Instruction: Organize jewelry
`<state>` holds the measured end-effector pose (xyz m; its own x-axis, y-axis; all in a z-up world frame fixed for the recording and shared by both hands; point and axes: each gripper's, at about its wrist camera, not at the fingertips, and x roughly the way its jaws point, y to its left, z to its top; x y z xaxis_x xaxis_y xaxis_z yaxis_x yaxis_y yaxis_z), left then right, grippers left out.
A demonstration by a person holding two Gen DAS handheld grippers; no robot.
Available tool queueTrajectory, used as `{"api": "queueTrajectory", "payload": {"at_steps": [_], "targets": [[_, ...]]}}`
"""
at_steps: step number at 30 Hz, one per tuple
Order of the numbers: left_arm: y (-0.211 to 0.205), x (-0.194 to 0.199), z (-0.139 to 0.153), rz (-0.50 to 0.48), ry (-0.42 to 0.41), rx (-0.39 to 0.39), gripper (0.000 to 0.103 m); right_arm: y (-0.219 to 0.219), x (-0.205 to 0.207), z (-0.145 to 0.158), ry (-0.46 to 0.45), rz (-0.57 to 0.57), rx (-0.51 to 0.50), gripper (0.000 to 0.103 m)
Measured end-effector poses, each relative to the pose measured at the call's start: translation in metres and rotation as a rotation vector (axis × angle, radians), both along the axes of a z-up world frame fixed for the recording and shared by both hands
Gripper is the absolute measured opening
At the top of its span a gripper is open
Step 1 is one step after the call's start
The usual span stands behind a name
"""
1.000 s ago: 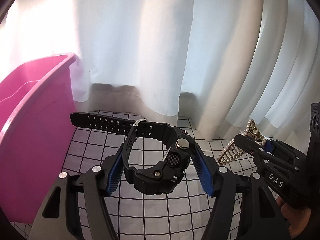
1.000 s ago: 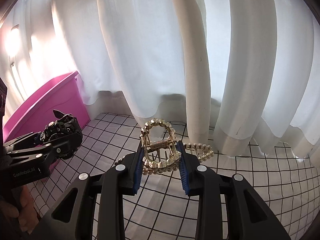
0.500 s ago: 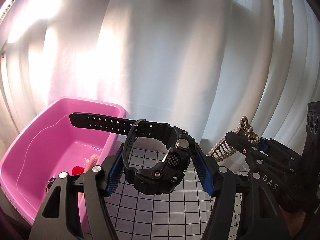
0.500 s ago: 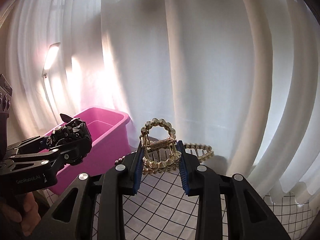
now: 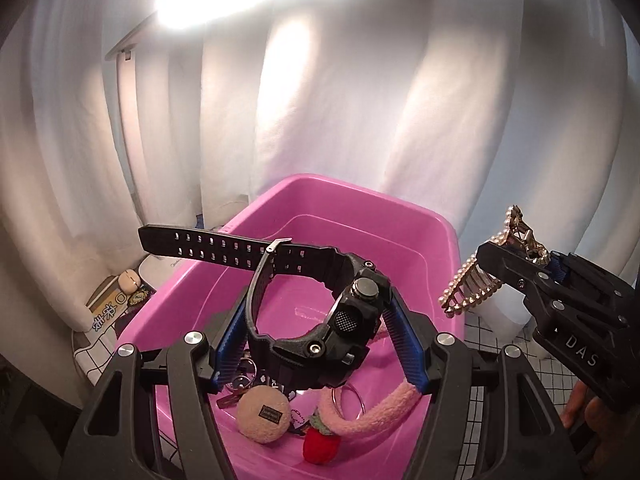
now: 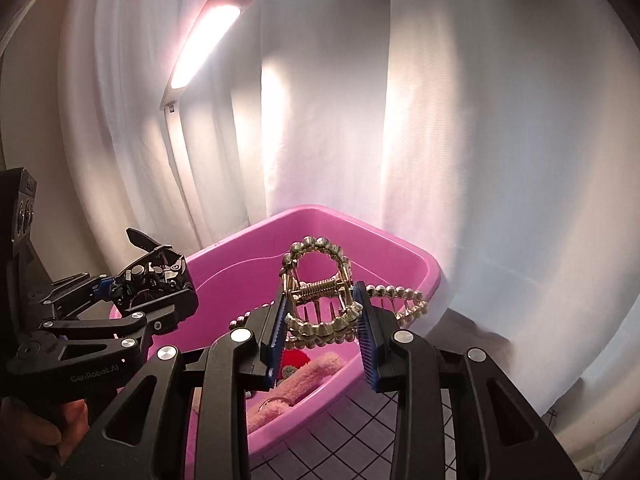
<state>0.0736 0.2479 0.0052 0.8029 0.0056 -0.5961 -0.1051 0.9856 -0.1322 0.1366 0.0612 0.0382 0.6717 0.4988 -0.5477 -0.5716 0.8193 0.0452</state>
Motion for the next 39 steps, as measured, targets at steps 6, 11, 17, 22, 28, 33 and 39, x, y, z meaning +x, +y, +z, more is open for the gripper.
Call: {"api": "queueTrajectory", "payload": {"at_steps": [6,11,17,22,28,33,39], "targets": [[0.025,0.016,-0.023,0.024,0.074,0.001,0.063,0.045,0.026,-0.024,0.084,0.022,-0.071,0.031],[0.034,0.028,-0.036,0.036,0.134,0.009,0.064,0.061,0.039,-0.041,0.132,0.009,-0.129,0.031],[0.039,0.029,-0.033,0.063,0.111,0.041,0.091,0.071,0.047,-0.046,0.133,-0.033,-0.188,0.069],[0.039,0.031,-0.027,0.079,0.101,0.068,0.093,0.067,0.048,-0.04,0.107,-0.056,-0.187,0.069],[0.048,0.034,-0.029,0.132,0.135,0.057,0.096,0.058,0.046,-0.037,0.117,-0.084,-0.159,0.069],[0.052,0.035,-0.029,0.155,0.176,0.037,0.096,0.054,0.038,-0.035,0.117,-0.101,-0.154,0.069],[0.049,0.033,-0.025,0.172,0.193,0.04,0.096,0.047,0.029,-0.031,0.128,-0.122,-0.137,0.069]]}}
